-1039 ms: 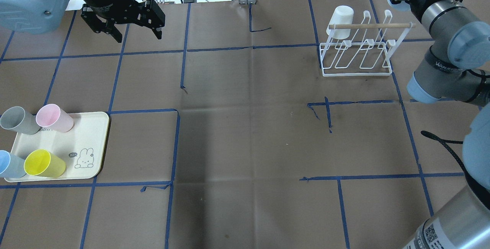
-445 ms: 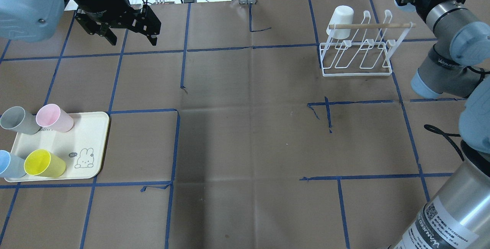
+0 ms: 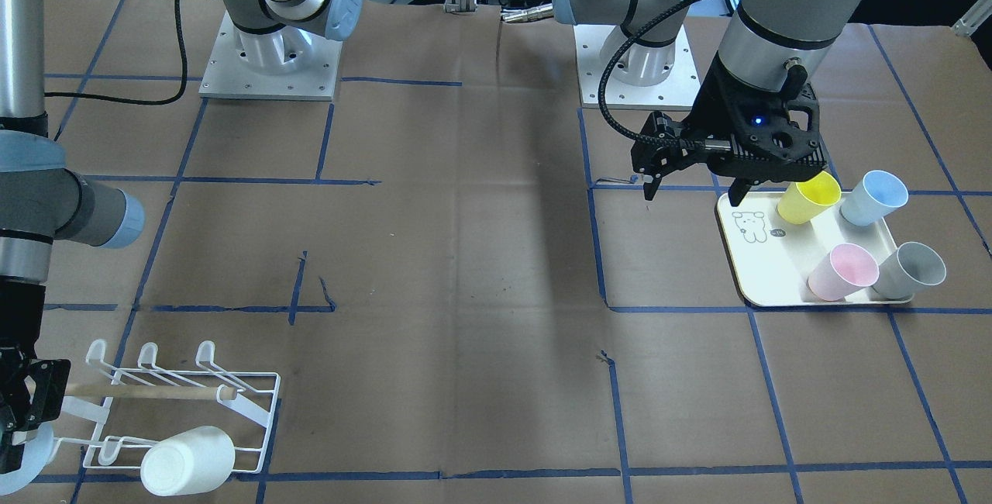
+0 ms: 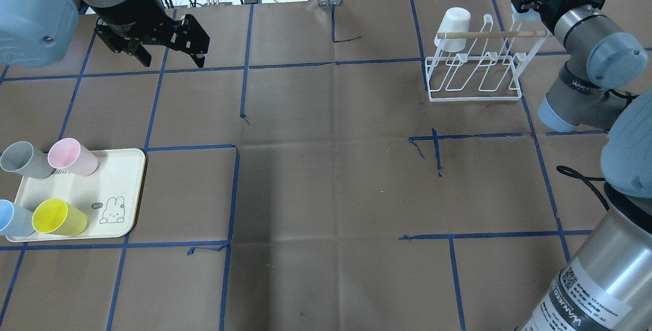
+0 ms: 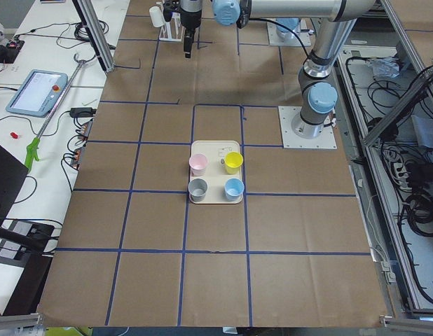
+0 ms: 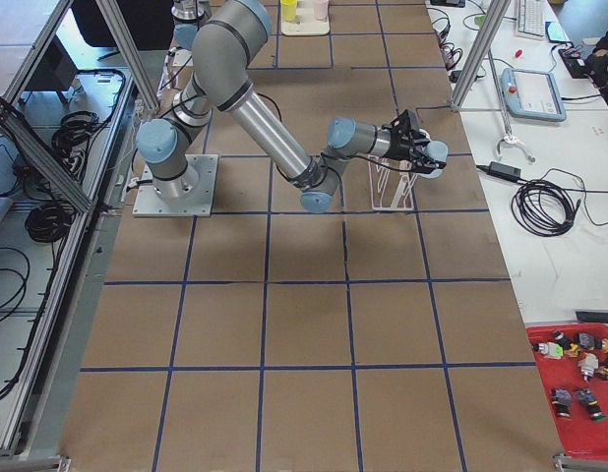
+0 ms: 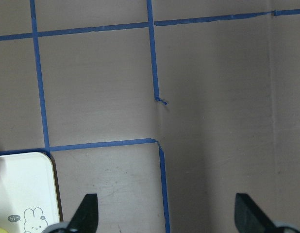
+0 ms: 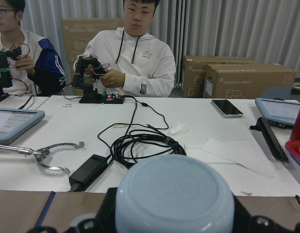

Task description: Transfer IKEA cup to right arm and place on rack

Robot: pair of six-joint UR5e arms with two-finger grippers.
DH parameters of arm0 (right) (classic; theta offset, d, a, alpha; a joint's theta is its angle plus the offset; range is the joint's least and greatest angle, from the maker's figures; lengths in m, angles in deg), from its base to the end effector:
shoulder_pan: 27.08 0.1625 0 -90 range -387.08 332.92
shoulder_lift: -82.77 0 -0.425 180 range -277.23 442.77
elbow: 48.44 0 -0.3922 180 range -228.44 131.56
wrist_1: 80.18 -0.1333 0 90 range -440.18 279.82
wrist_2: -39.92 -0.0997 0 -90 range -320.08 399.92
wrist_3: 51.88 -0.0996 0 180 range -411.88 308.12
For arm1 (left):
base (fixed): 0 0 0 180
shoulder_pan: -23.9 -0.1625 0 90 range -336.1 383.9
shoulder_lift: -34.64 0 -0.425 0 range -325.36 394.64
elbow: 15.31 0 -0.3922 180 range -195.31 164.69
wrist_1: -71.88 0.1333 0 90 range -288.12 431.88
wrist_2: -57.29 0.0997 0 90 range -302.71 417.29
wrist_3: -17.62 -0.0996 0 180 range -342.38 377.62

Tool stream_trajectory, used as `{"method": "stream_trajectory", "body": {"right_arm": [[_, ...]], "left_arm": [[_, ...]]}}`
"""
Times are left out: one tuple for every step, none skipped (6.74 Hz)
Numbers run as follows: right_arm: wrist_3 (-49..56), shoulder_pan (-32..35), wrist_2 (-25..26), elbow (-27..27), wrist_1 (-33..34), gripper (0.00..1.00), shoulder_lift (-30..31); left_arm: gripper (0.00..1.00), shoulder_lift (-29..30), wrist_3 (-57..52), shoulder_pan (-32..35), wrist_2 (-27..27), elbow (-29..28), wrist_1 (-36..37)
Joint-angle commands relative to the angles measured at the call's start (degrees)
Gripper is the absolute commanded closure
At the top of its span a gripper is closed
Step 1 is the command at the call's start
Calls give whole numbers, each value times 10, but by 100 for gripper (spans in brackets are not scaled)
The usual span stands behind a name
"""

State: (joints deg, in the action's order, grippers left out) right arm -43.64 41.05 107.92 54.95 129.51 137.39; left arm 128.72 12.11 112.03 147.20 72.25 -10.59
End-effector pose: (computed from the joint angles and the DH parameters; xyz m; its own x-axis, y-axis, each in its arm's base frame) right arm -0.0743 -0.6430 0.2781 -0.9995 -0.0268 0.0143 -0.0217 0.3026 -0.9529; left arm -0.1160 -0.5357 0.4864 -0.9980 0.0631 -0.0083 0.0637 0.9927 -0.1023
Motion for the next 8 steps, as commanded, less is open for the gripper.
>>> {"method": "stream_trajectory", "body": {"right_arm": [[-1,9,-1,1,3,89,-9],[-1,9,-1,2,2,89,-11],[-1,9,-1,8,3,88,-12],[-1,9,-2,15,4,88,-16],[0,9,-2,18,3,86,-19],[6,9,-2,18,3,56,-17],[6,9,3,17,3,6,-17],[6,8,5,17,0,0,-16]], "left_arm": [[0,-6,6,-9,3,2,0],[0,-5,13,-9,3,-2,0],[0,-5,22,-7,3,-2,-1],[0,-4,23,-6,2,-2,-2],[0,-5,23,-4,2,-2,-4],[0,-5,23,3,3,-2,-4],[0,-5,23,5,3,1,-1],[0,-5,22,5,3,1,-1]]}}
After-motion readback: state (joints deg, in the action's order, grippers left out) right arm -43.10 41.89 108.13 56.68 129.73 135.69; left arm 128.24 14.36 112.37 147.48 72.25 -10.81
